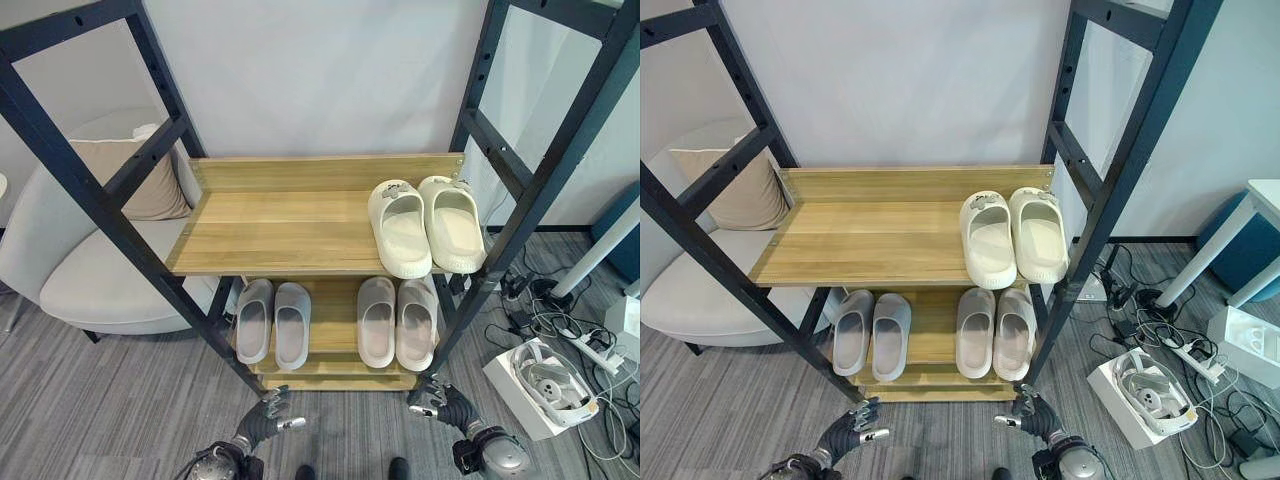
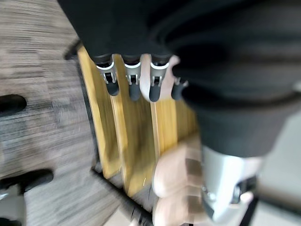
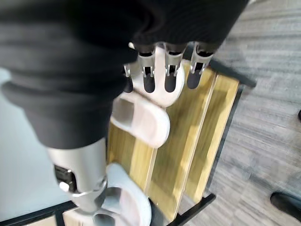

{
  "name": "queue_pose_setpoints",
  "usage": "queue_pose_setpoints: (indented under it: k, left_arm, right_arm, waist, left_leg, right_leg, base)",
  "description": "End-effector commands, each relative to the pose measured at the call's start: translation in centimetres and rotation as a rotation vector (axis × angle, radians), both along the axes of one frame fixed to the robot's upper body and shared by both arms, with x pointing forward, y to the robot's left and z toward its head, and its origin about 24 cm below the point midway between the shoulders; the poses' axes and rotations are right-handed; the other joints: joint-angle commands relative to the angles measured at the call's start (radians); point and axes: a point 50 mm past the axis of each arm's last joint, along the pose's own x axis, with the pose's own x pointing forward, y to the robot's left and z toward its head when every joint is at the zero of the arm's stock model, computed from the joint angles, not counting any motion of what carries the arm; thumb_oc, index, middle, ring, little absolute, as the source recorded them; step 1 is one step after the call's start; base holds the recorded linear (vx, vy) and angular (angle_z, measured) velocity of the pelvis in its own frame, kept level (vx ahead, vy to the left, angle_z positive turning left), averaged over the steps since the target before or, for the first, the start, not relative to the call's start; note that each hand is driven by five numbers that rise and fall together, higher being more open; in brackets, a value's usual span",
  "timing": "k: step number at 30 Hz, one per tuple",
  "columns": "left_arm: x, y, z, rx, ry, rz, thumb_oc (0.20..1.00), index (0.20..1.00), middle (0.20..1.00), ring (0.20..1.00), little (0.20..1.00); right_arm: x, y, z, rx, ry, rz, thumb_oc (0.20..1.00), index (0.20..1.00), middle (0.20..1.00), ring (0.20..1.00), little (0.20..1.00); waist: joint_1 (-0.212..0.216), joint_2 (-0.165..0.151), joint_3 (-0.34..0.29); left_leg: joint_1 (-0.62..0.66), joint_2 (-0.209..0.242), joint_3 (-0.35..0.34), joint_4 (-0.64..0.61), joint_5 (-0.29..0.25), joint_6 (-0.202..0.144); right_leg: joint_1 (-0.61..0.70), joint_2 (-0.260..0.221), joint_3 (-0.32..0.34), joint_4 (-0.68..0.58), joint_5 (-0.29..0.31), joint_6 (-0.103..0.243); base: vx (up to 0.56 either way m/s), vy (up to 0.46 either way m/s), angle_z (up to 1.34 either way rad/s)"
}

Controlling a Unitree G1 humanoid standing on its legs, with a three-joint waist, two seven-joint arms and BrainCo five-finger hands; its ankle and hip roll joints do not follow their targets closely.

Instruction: Arrange the slippers neatly on the shoe rack.

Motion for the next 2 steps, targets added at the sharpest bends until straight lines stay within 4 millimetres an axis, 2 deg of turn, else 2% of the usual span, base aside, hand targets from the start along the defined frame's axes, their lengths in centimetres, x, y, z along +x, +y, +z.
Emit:
queue_pose_setpoints:
  k: [1,2]
  left_arm:
    - [4.37,1.00,2.35,0.022,-0.162,0.083,1.000,1.000,1.000,1.000,1.000]
    - [4.67,0.99,2.31,0.022,-0.162,0.109,1.000,1.000,1.000,1.000,1.000]
  right_arm:
    - [1.80,0.78,1.11,0.005,-0.092,-0.013,1.000,1.000,1.000,1.000,1.000]
    - [1.86,0.62,1.06,-0.002,-0.091,-0.034,1.000,1.000,1.000,1.000,1.000]
  waist:
    - [0.003,-0.050,0.027]
    - [0.001,-0.052,0.027]
  left_leg:
    - [0.016,0.009,-0.016,0.000,-0.056,-0.020]
    - [0.016,0.009,-0.015,0.000,-0.055,-0.020]
  right_leg:
    - [0.033,-0.055,-0.022,0.019,-0.083,0.089]
    - [0.033,-0.055,-0.022,0.018,-0.082,0.088]
  base:
    - [0.00,0.000,0.00]
    - [0.00,0.000,0.00]
